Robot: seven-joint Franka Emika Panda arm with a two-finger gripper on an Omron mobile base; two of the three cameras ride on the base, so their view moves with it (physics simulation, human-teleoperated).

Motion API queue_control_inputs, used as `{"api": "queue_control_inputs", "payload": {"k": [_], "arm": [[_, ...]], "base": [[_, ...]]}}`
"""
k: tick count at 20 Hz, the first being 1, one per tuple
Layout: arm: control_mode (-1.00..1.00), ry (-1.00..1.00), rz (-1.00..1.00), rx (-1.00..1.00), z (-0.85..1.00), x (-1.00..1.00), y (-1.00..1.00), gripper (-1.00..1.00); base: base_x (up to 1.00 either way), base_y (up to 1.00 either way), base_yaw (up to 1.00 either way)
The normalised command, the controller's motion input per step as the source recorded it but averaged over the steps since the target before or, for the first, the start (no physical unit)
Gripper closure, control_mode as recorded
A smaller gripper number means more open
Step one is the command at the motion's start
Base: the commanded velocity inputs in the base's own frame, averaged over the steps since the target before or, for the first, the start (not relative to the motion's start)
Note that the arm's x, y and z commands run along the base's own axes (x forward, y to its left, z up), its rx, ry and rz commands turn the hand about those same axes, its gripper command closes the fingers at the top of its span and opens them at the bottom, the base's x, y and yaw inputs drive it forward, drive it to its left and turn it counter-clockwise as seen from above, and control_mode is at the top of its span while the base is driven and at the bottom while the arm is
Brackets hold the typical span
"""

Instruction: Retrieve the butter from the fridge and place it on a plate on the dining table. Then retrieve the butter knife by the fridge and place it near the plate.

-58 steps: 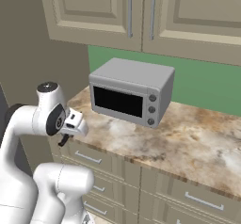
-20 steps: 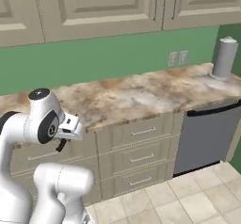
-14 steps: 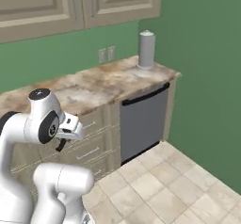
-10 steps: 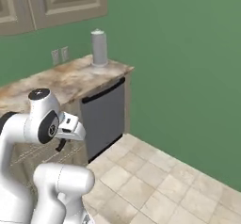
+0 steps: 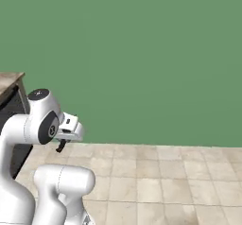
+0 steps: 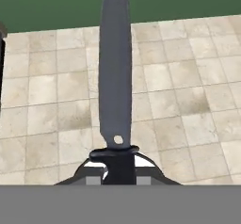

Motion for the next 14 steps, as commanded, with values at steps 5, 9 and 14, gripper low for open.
{"api": "queue_control_inputs", "payload": {"k": [5, 9, 14], "arm": [[1.0, 0.0, 0.0, 0.0, 0.0, 0.0, 0.0, 1.0], [1.0, 0.0, 0.0, 0.0, 0.0, 0.0, 0.0, 1.0], [1.0, 0.0, 0.0, 0.0, 0.0, 0.0, 0.0, 1.0]], "base": [[0.26, 0.04, -1.0], [0.47, 0.15, -0.96], [0.81, 0.46, -0.84]]}}
